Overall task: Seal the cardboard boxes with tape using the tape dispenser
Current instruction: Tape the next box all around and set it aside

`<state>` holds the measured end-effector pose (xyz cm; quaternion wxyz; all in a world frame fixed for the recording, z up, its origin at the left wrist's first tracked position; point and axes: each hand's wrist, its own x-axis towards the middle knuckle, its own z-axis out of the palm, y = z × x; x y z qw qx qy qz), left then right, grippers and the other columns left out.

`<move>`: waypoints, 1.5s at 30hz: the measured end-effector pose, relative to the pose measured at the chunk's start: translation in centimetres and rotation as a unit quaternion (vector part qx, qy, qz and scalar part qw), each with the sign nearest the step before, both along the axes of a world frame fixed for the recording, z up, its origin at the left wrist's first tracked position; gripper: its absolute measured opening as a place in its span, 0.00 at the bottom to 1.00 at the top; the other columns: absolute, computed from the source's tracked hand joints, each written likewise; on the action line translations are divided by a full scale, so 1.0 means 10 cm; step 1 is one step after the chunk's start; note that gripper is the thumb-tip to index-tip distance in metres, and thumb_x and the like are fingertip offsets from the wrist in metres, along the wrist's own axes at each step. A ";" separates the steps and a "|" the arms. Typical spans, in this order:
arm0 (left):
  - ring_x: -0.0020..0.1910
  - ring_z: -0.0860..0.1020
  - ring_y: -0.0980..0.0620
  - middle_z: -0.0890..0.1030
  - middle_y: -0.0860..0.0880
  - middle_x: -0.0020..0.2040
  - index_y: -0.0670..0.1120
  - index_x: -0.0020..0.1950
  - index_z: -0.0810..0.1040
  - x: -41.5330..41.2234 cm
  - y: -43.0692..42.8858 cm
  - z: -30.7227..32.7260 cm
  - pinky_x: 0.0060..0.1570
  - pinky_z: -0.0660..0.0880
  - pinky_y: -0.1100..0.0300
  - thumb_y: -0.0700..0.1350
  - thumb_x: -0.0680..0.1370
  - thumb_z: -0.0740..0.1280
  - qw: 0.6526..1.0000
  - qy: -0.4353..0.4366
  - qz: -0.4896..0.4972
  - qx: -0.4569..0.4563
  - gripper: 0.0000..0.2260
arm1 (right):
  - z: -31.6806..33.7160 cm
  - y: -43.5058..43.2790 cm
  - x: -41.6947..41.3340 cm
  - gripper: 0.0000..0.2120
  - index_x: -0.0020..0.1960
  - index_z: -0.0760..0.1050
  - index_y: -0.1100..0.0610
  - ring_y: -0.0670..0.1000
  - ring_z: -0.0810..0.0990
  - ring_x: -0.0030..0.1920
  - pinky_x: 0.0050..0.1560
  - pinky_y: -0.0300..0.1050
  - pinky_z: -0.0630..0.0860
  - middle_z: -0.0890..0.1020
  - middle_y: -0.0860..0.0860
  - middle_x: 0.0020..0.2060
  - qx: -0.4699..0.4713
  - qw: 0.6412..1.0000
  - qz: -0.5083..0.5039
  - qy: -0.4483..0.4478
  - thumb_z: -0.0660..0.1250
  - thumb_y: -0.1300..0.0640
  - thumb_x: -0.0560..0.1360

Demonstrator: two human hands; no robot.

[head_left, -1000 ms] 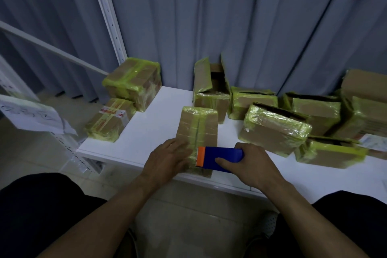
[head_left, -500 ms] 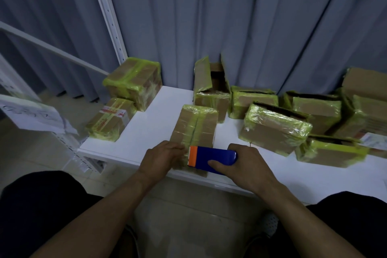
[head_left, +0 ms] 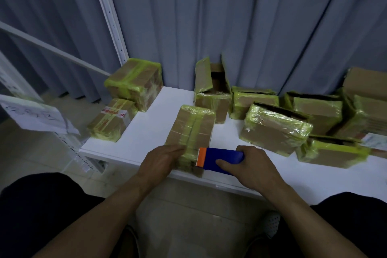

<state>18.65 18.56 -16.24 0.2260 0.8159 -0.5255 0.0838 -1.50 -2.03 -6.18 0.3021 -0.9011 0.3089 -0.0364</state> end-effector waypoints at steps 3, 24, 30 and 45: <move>0.57 0.82 0.46 0.83 0.47 0.61 0.47 0.63 0.82 -0.04 0.00 -0.02 0.59 0.75 0.53 0.37 0.68 0.77 0.999 -0.011 -0.031 -0.005 0.24 | -0.02 0.01 0.01 0.20 0.44 0.75 0.49 0.42 0.79 0.37 0.32 0.32 0.68 0.79 0.43 0.36 0.005 1.000 0.002 0.002 0.74 0.33 0.70; 0.55 0.81 0.52 0.85 0.53 0.55 0.52 0.58 0.85 0.06 -0.12 0.02 0.60 0.76 0.57 0.42 0.70 0.79 0.999 -0.030 -0.019 0.014 0.17 | 0.02 -0.10 -0.18 0.21 0.42 0.78 0.49 0.43 0.80 0.35 0.32 0.33 0.70 0.81 0.46 0.34 0.020 0.999 -0.016 -0.021 0.74 0.32 0.68; 0.58 0.76 0.51 0.80 0.52 0.58 0.58 0.68 0.77 -0.03 -0.15 0.01 0.56 0.76 0.57 0.36 0.70 0.75 0.997 -0.036 -0.028 0.068 0.30 | -0.07 -0.11 -0.09 0.22 0.47 0.79 0.50 0.43 0.81 0.39 0.35 0.33 0.71 0.81 0.44 0.38 0.023 1.000 -0.010 -0.003 0.73 0.31 0.69; 0.58 0.77 0.54 0.82 0.57 0.57 0.61 0.61 0.81 0.09 -0.13 0.00 0.55 0.75 0.61 0.58 0.77 0.64 0.999 -0.003 -0.023 0.028 0.15 | 0.00 -0.06 -0.26 0.21 0.42 0.80 0.50 0.41 0.81 0.36 0.32 0.32 0.73 0.82 0.47 0.34 0.059 0.997 -0.001 -0.047 0.74 0.32 0.69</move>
